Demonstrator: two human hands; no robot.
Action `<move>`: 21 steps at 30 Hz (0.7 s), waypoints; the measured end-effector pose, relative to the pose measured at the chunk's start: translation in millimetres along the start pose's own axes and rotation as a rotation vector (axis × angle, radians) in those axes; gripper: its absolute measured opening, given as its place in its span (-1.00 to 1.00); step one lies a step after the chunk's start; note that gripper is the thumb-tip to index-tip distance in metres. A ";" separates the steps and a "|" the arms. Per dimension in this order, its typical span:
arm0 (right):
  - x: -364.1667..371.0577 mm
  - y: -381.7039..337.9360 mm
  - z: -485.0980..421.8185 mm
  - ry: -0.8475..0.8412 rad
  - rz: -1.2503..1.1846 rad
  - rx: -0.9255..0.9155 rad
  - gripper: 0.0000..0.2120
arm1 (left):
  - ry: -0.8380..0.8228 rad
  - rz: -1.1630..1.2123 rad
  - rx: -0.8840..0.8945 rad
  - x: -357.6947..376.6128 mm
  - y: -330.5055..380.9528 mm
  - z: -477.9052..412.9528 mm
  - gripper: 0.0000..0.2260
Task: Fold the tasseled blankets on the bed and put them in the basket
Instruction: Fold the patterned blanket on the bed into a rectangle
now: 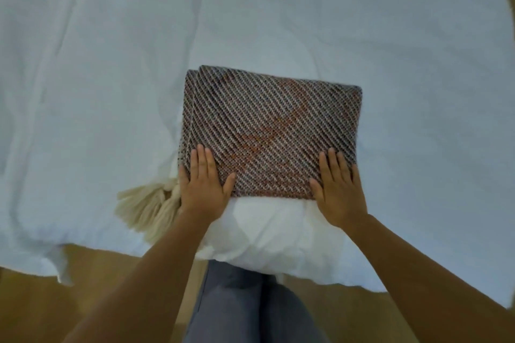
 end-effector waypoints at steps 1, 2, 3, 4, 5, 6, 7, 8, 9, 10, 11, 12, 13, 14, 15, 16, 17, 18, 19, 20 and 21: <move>-2.8 -2.1 -1.7 -0.006 -0.008 0.007 -0.40 | -0.015 0.018 -0.004 -1.4 0.2 -2.1 -0.23; -8.2 -5.4 -3.8 -0.006 -0.018 0.014 -0.40 | -0.029 0.046 -0.003 -3.8 0.5 -3.3 -0.26; -15.1 -8.3 -5.7 0.004 -0.029 0.023 -0.41 | -0.038 0.077 0.001 -7.5 0.7 -3.8 -0.27; -23.3 -10.2 -6.6 0.029 -0.052 0.035 -0.41 | -0.032 0.109 0.010 -12.7 1.2 -3.5 -0.27; -33.1 -10.3 -6.5 0.079 -0.094 0.050 -0.43 | -0.007 0.149 0.025 -19.8 2.2 -3.1 -0.27; -43.9 -8.2 -5.9 0.155 -0.150 0.069 -0.44 | 0.038 0.207 0.038 -28.5 3.3 -3.0 -0.25; -54.6 -4.5 -5.2 0.242 -0.208 0.091 -0.46 | 0.094 0.288 0.039 -38.0 4.4 -3.9 -0.23; -63.4 0.2 -4.6 0.313 -0.250 0.113 -0.44 | 0.147 0.387 0.020 -47.5 4.6 -6.4 -0.20; -69.8 5.4 -5.1 0.347 -0.269 0.132 -0.40 | 0.182 0.500 -0.021 -56.2 4.1 -11.3 -0.17; -73.8 10.7 -6.8 0.348 -0.269 0.144 -0.34 | 0.192 0.625 -0.077 -64.1 3.0 -18.1 -0.15; -75.4 16.4 -9.6 0.323 -0.261 0.152 -0.29 | 0.179 0.759 -0.135 -70.2 2.2 -26.6 -0.14; -74.6 22.0 -13.1 0.286 -0.257 0.160 -0.25 | 0.159 0.885 -0.189 -75.0 1.9 -35.0 -0.14; -72.0 27.2 -17.4 0.241 -0.266 0.172 -0.21 | 0.139 0.984 -0.240 -78.7 2.2 -43.1 -0.15; -68.0 31.3 -22.1 0.187 -0.302 0.193 -0.15 | 0.115 1.043 -0.287 -80.8 2.5 -50.6 -0.15; -63.6 34.1 -27.2 0.119 -0.378 0.223 -0.09 | 0.087 1.077 -0.327 -80.9 2.4 -57.6 -0.15; -59.1 34.8 -32.7 0.043 -0.496 0.250 -0.04 | 0.057 1.096 -0.359 -79.6 1.9 -64.4 -0.13; -55.1 32.8 -37.4 -0.030 -0.632 0.263 0.02 | 0.033 1.108 -0.385 -77.6 1.1 -69.5 -0.10; -51.9 28.6 -42.6 -0.088 -0.756 0.268 0.06 | 0.016 1.109 -0.400 -75.8 0.3 -76.3 -0.09; -49.9 23.5 -46.7 -0.129 -0.847 0.275 0.10 | 0.011 1.098 -0.404 -74.5 -0.4 -82.1 -0.09; -48.5 19.8 -50.0 -0.160 -0.904 0.297 0.12 | 0.010 1.081 -0.405 -74.2 -0.5 -86.2 -0.09; -47.4 18.3 -53.9 -0.184 -0.947 0.339 0.14 | 0.003 1.067 -0.405 -73.9 0.3 -91.3 -0.10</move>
Point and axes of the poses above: each hand's wrist, its own z-axis away from the middle knuckle, its own x-axis out of the palm, y = z × x, the point moved 4 cm from there along -z, towards the middle knuckle, and after that the axes turned 13 degrees about z, right-handed, at the moved point
